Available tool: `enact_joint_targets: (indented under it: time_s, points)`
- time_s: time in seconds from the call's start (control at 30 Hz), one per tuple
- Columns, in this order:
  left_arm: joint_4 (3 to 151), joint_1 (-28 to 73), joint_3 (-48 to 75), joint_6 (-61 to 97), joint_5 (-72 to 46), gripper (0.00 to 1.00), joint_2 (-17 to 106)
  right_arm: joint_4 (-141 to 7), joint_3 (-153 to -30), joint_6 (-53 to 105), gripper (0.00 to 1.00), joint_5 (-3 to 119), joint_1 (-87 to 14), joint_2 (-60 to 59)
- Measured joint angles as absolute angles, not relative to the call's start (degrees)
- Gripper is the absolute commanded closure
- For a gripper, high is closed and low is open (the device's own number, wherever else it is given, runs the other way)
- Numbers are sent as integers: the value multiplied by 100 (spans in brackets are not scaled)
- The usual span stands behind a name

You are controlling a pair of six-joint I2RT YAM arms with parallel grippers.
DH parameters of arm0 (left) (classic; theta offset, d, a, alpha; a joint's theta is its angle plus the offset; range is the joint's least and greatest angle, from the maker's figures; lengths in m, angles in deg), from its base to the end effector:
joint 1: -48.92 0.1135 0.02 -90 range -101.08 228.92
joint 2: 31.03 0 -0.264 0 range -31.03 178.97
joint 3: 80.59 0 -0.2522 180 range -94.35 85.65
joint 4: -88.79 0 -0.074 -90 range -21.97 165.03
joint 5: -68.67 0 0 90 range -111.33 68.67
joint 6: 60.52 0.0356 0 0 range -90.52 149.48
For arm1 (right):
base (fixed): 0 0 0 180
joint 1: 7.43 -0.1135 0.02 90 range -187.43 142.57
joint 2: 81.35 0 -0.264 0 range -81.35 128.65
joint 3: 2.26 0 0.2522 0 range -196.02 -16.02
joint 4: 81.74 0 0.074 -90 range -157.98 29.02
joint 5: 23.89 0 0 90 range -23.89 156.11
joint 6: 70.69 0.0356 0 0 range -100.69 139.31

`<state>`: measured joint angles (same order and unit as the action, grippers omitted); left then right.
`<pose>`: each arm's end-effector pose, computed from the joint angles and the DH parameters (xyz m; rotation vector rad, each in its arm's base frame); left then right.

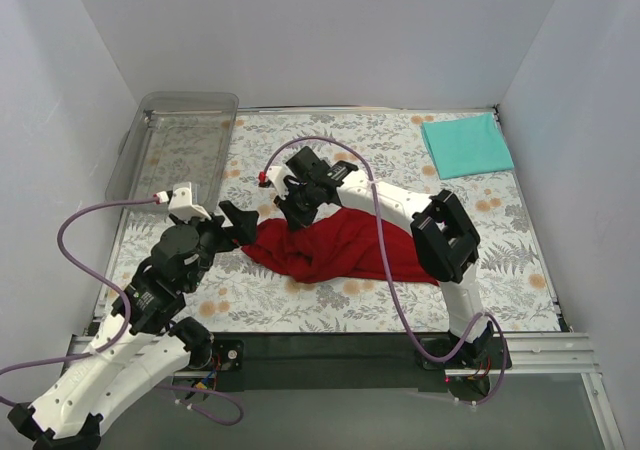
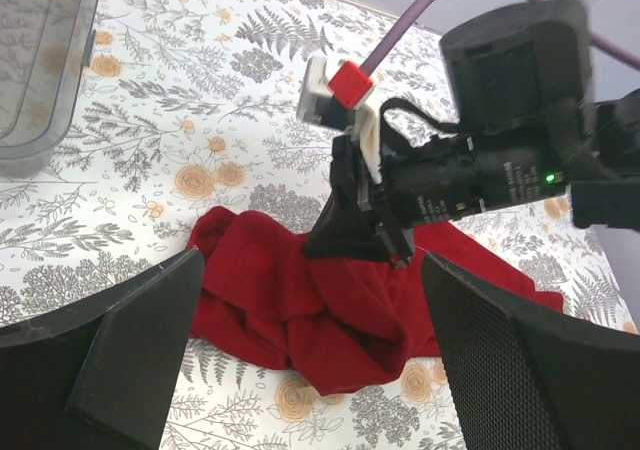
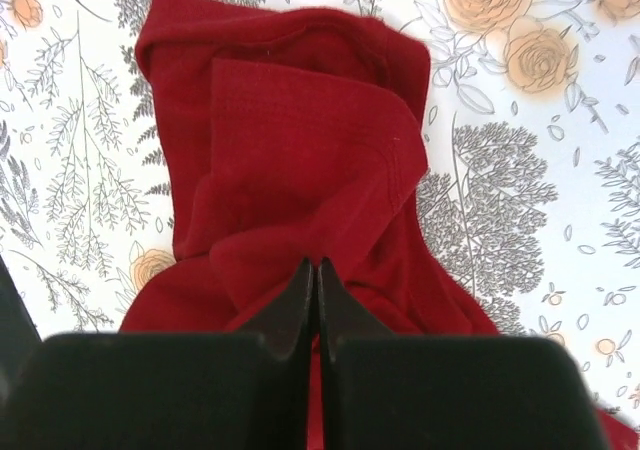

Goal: Fold and stack the t-shirts

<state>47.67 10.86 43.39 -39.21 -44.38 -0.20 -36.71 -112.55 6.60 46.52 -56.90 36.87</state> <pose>0.1064 -0.0656 0.3268 -0.7872 1.7629 -0.9234 0.2895 0.3569 0.2255 -1.4426 2.1068 0.6869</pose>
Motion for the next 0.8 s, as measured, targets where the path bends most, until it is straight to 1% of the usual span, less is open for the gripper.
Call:
enact_joint_targets:
  time_s: [0.13,0.23,0.43,0.53,0.67,0.8]
  points:
    - [4905,1086,4577,-3923,-4381,16,10,-3636,-11323,712,99,4560,-5548,3549]
    - [5117,1086,4680,-3916,-4268,16,224,-3629,-11255,697,99,4123,-5089,3156]
    - [5865,1086,4833,-3929,-4016,14,917,-3828,-10346,334,99,3006,-3893,1774]
    - [6376,1097,4835,-3982,-3791,15,1416,-3920,-9900,186,99,2659,-3795,1425]
    - [6946,1252,4749,-4165,-3253,16,2288,-4007,-9428,-70,99,2189,-3799,1350]
    - [7578,1816,4741,-4511,-2167,17,2865,-4034,-9017,-540,99,1697,-3734,1134]
